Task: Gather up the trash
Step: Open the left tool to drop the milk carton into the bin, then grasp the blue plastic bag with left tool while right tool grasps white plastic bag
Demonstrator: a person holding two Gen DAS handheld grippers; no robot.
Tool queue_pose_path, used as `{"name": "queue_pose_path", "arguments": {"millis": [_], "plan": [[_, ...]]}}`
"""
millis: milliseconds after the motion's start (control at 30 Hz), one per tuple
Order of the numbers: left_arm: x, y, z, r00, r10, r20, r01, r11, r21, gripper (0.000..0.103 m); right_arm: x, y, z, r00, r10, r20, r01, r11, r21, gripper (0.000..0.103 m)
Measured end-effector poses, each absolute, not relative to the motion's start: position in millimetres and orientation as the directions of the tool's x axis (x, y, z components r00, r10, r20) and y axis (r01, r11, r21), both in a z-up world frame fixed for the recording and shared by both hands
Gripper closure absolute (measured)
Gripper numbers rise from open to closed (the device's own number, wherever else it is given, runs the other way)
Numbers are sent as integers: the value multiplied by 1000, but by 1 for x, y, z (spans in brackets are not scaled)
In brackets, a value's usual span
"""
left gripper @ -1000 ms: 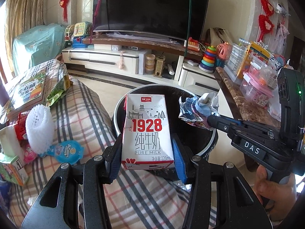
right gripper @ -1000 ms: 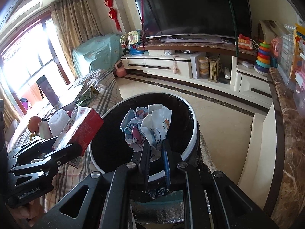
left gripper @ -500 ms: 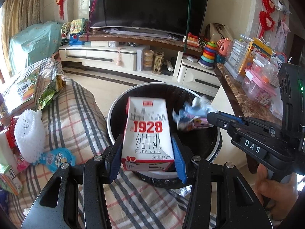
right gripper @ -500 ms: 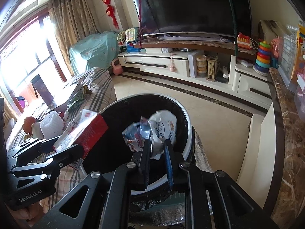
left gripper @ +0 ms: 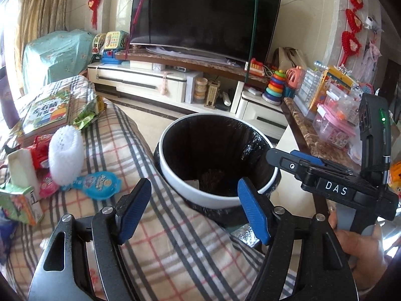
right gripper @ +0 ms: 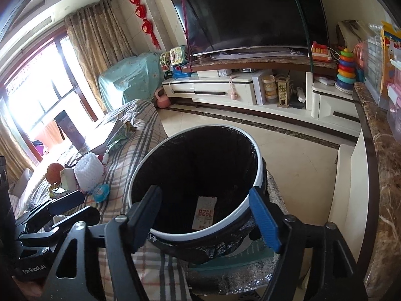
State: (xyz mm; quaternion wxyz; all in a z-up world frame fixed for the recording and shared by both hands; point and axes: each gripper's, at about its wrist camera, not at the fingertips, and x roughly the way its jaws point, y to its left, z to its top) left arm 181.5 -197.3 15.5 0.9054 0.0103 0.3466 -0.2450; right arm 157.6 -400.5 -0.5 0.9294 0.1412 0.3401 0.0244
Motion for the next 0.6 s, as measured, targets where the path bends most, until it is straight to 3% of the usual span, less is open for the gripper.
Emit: {"name": "queue_pose_path", "arguments": {"millis": [267,600], "plan": [[150,-156,23,678,-426,-599,404,897,-181,26,136,-372,-3,767,196,-611,11,948,318,16],[121,-81,17,723,-360,-590,285,933,-220,26,124,-318,-17,723,273,-634,-65,941,331,15]]}}
